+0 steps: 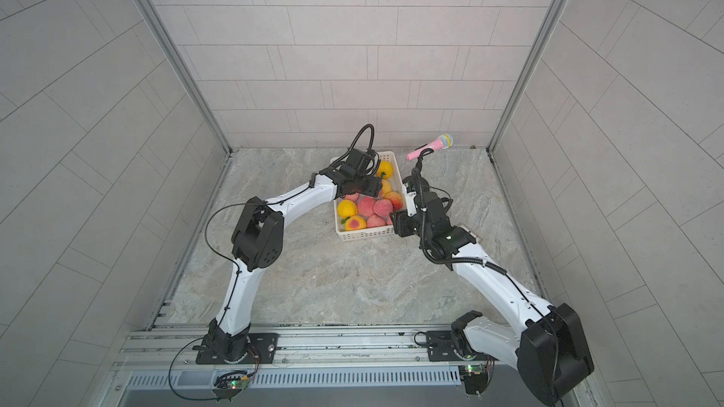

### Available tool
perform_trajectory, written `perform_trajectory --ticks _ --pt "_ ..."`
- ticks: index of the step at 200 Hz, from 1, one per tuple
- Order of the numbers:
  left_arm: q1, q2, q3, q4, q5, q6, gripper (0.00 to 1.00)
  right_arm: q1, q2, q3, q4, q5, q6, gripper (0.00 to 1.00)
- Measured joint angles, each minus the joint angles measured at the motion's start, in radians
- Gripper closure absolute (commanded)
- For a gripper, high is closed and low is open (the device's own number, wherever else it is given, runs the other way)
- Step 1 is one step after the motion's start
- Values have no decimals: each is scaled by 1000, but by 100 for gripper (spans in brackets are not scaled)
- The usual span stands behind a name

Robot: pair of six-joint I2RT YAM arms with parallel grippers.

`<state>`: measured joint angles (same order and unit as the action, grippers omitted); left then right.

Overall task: Put the peaches into the basket
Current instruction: Place the peach in the basket.

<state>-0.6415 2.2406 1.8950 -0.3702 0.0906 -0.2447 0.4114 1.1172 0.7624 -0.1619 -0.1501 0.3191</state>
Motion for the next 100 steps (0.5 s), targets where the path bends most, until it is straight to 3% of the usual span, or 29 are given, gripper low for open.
perform_trajectory --ticks 100 --pt "0 43 47 -29 -28 11 23 0 2 0 0 6 0 36"
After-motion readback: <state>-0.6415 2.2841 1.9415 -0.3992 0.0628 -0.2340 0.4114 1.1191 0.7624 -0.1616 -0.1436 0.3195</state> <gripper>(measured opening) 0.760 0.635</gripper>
